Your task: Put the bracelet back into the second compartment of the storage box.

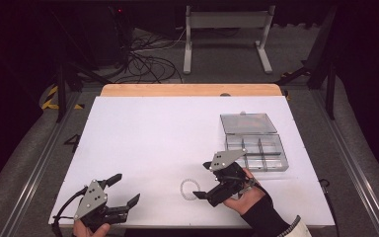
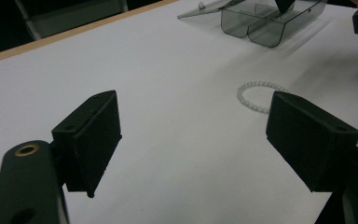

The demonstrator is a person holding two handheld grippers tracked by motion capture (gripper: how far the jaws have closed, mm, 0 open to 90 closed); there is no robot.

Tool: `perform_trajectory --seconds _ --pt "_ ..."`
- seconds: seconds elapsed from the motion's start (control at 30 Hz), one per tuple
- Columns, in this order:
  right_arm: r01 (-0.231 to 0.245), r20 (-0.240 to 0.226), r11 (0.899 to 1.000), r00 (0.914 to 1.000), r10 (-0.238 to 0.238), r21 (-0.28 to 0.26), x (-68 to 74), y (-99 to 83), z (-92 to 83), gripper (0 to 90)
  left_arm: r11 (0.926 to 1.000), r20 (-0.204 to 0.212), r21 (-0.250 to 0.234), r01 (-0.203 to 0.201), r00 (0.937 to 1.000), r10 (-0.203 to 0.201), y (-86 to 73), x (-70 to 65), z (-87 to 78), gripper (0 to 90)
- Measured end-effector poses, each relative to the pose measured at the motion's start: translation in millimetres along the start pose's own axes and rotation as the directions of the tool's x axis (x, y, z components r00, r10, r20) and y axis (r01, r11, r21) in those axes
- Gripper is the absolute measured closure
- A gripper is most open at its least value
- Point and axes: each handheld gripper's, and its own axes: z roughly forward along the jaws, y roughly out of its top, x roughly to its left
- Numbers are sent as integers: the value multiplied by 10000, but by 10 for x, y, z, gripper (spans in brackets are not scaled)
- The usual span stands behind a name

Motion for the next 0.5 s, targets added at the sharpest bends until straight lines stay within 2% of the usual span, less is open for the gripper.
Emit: perform_trajectory --seconds 0.23,0.5 --pt "-273 382 9971 9990 246 713 -17 47 59 230 10000 -12 -4 -15 10000 15 0 4 2 184" --pt "-363 633 9858 9976 262 1637 -57 105 216 350 10000 -37 -9 -47 10000 47 -1 10 3 183"
